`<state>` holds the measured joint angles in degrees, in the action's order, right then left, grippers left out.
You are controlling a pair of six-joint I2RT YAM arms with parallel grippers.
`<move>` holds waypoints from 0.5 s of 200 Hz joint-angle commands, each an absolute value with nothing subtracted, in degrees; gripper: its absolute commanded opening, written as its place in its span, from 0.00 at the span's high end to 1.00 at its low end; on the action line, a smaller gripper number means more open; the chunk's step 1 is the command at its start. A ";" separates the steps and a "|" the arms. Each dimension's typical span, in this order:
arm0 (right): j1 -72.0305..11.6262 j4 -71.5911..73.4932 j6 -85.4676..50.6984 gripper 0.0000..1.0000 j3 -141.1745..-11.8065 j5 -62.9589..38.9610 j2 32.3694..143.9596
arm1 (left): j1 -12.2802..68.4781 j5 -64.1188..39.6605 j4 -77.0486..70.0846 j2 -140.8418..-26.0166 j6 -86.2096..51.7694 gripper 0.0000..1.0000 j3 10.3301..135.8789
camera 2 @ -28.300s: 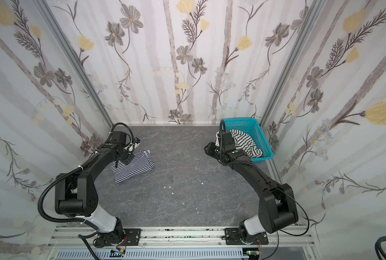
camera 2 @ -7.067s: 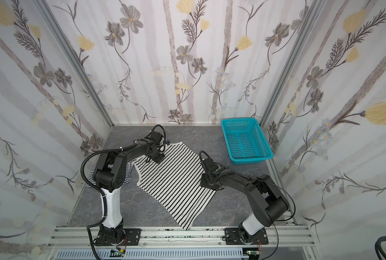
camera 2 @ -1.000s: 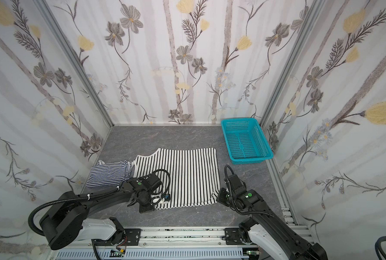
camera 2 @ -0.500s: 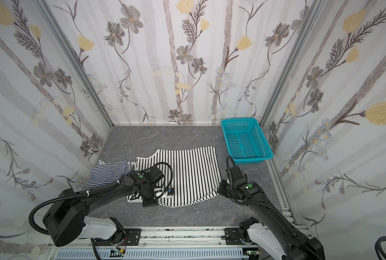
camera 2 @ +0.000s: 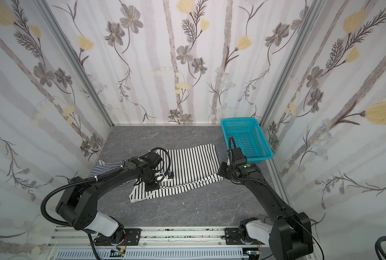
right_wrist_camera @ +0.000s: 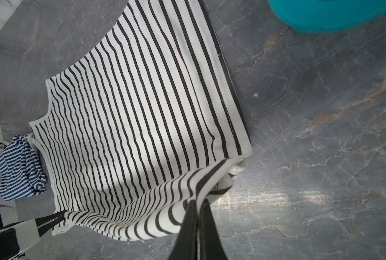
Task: Fold and stack tank tops
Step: Fold the tank top at the center of the table.
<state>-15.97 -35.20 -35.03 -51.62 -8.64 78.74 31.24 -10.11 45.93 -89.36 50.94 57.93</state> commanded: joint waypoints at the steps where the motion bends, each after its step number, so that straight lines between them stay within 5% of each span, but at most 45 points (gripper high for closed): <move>1: -15.09 -32.03 -32.20 1.00 -54.52 -8.57 82.11 | 29.97 -10.62 46.23 -91.05 53.34 1.00 60.62; 100: -14.19 -29.83 -27.99 1.00 -61.82 -6.15 99.13 | 27.70 -10.67 45.62 -99.94 53.11 0.94 66.49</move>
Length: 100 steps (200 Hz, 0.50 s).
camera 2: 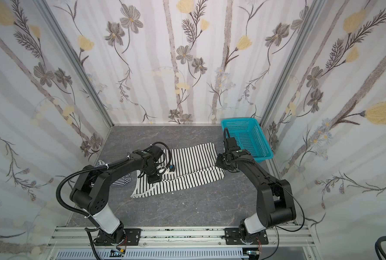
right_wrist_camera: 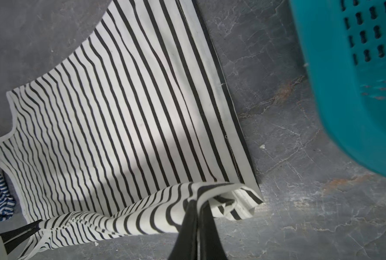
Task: Fold and stack tank tops
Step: Fold the tank top at the center of the table.
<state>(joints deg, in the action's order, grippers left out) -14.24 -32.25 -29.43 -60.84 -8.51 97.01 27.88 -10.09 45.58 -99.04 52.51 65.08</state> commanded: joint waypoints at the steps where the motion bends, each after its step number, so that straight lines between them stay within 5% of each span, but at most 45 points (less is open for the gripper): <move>1: -14.17 -29.86 -28.01 1.00 -61.85 -6.06 99.27 | 27.69 -10.70 45.62 -99.93 53.10 0.94 66.51; 63: -13.91 -29.18 -27.50 0.98 -64.04 -4.13 103.63 | 27.33 -8.80 44.82 -103.87 52.67 0.89 69.49; 100: -13.96 -29.57 -27.40 0.62 -66.24 -3.96 104.23 | 26.90 -7.07 44.34 -104.77 51.33 0.79 70.50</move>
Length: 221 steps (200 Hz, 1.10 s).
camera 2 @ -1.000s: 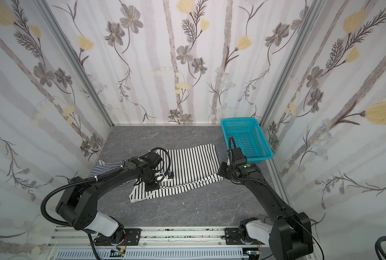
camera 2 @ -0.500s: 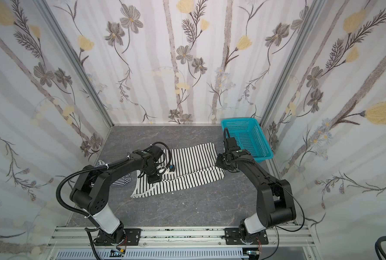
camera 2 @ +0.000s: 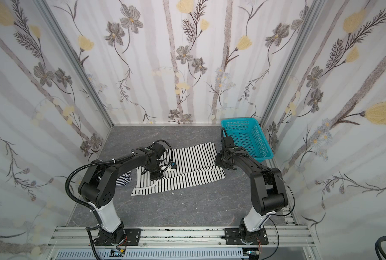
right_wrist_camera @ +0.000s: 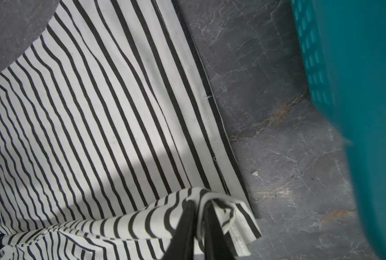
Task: Fold and stack tank tops
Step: Fold the tank top at the center of the table, then rotate the tank top at the center of the table.
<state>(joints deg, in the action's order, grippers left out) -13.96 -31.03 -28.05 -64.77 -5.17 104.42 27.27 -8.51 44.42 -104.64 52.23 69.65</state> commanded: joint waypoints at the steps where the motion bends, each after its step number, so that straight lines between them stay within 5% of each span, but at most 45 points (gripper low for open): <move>1: -13.97 -29.60 -27.41 0.62 -66.25 -3.91 104.10 | 26.85 -6.96 44.32 -104.72 51.29 0.78 70.54; 41: -15.92 -29.84 -28.40 0.57 -64.47 -3.47 98.06 | 24.84 -3.74 41.66 -100.20 45.91 0.59 71.05; 109: -21.46 -24.76 -30.59 0.70 -57.40 -4.03 100.90 | 24.62 -4.22 41.84 -85.79 46.90 0.69 53.70; 221: -21.06 -23.73 -30.46 0.70 -56.34 -1.69 105.07 | 13.80 -4.34 41.51 -84.08 52.38 0.73 44.62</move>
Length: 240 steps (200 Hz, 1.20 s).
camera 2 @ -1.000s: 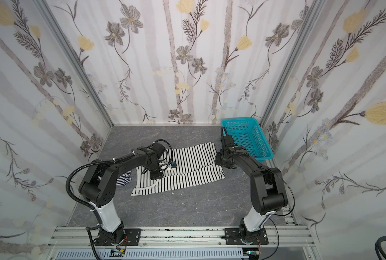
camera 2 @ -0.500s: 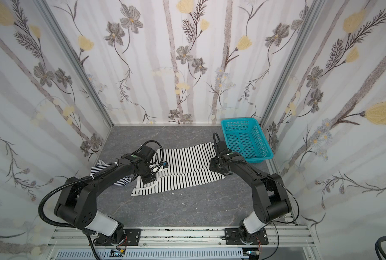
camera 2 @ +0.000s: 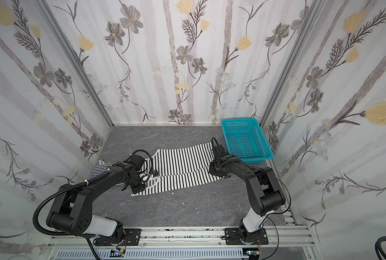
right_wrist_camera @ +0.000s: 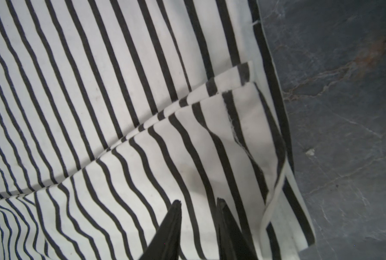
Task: Fold and stack tank tops
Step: Rotate the tank top at the center of the table.
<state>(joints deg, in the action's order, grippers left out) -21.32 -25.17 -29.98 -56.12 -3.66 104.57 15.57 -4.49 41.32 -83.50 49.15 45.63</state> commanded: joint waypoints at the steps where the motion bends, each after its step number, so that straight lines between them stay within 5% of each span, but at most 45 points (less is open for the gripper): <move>1: -21.07 -23.73 -30.48 0.70 -56.34 -1.68 105.09 | 13.71 -4.32 41.50 -84.19 52.47 0.73 44.55; 87: -23.05 -26.80 -31.12 0.70 -52.44 0.72 103.93 | 8.57 -4.33 41.22 -88.64 55.80 0.71 43.96; 172: -31.38 -30.70 -37.68 0.69 -37.71 -1.85 89.04 | 4.88 -0.37 41.61 -89.84 60.95 0.71 43.10; 240: -27.37 -33.15 -34.50 0.57 -55.72 -0.79 89.64 | 5.13 -4.82 48.42 -87.21 60.68 0.71 50.23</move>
<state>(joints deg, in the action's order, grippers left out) -28.86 -33.58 -36.38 -49.95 -1.32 86.24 5.04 -3.33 43.99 -87.96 59.96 47.44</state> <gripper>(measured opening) 0.429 0.288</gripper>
